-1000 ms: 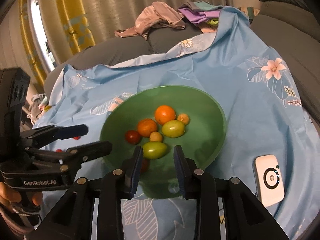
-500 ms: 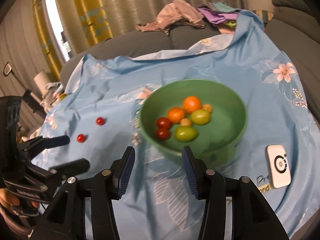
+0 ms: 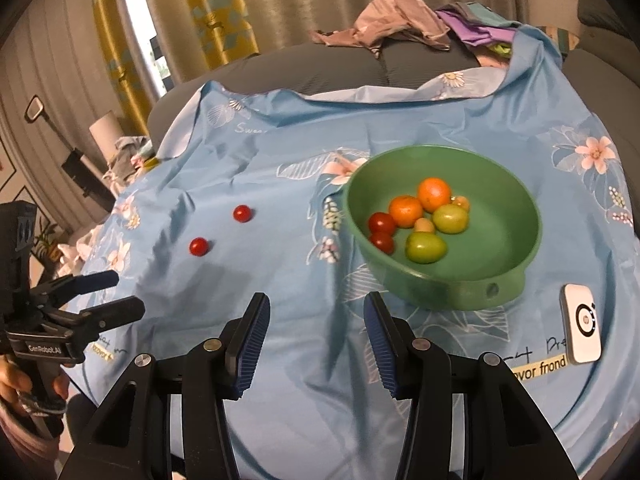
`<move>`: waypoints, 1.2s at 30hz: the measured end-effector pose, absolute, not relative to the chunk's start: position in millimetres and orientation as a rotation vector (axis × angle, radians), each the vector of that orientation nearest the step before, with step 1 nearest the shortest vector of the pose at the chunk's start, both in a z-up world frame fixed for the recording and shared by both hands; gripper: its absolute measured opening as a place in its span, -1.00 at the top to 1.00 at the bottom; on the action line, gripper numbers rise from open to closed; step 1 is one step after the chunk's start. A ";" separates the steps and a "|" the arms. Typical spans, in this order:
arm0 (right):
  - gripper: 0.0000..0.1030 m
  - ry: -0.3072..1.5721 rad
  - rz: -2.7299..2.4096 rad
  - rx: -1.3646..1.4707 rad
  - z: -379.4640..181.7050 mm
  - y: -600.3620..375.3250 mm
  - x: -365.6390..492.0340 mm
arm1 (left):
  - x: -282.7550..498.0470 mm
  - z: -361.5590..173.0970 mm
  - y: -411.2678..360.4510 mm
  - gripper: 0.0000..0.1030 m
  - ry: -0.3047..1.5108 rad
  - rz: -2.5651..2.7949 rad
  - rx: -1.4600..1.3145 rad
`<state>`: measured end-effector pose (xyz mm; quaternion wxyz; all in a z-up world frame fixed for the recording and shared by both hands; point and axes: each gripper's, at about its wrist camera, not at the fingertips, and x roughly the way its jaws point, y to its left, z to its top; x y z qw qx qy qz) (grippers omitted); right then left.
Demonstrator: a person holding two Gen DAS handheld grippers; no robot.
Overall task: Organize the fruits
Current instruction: 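Move both tools back toward the last two cherry tomatoes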
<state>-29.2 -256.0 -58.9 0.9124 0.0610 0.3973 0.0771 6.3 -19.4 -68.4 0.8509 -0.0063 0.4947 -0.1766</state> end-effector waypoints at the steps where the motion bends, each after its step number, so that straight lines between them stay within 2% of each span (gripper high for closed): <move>1: 0.04 0.819 0.160 0.122 -59.1 -253.7 -29.7 | 5.1 -69.2 -17.2 -0.99 1.044 -0.372 -0.017; 16: 0.04 0.854 0.201 0.099 -68.6 -232.3 -26.1 | -3.6 -68.0 -1.1 -0.99 1.019 -0.352 -0.032; 36: 0.04 0.946 0.281 0.051 -99.8 -188.3 23.8 | 22.7 -91.6 24.0 -0.96 1.040 -0.317 -0.029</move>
